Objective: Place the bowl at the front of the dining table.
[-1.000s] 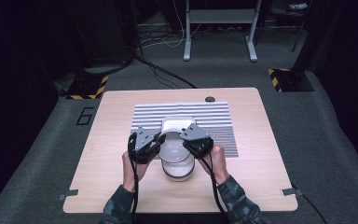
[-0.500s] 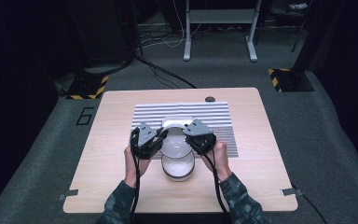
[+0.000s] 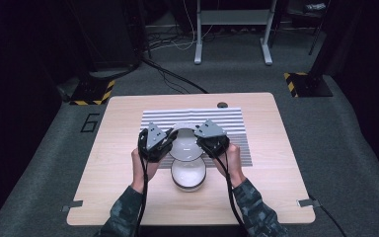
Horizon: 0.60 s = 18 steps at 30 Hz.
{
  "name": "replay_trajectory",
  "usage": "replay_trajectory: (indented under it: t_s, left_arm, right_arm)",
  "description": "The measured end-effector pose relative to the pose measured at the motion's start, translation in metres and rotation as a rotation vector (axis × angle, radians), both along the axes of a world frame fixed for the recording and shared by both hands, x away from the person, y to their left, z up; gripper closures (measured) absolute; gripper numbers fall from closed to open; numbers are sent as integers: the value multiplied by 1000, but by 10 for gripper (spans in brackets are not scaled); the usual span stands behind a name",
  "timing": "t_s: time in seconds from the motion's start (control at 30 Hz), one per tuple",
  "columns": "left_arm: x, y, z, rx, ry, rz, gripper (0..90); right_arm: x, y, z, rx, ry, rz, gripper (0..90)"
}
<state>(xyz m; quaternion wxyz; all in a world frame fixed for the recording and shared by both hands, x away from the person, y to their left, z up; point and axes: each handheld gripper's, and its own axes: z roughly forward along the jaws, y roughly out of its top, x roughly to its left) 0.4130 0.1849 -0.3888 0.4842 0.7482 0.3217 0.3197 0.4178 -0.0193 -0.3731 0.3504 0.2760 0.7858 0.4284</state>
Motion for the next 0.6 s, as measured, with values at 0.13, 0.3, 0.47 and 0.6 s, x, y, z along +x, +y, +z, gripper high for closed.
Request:
replay_trajectory:
  t_s: [0.13,0.3,0.47,0.6]
  left_arm:
    - [3,0,1,-1,-4,2,799]
    - [8,0,2,3,-10,3,800]
    - [14,0,-1,5,-10,8,803]
    - [19,1,-1,8,-12,8,803]
  right_arm:
    - [4,1,2,5,2,-3,816]
    - [9,1,2,12,4,-5,817]
    - [14,2,0,8,6,-10,818]
    - [19,2,-1,16,8,-11,818]
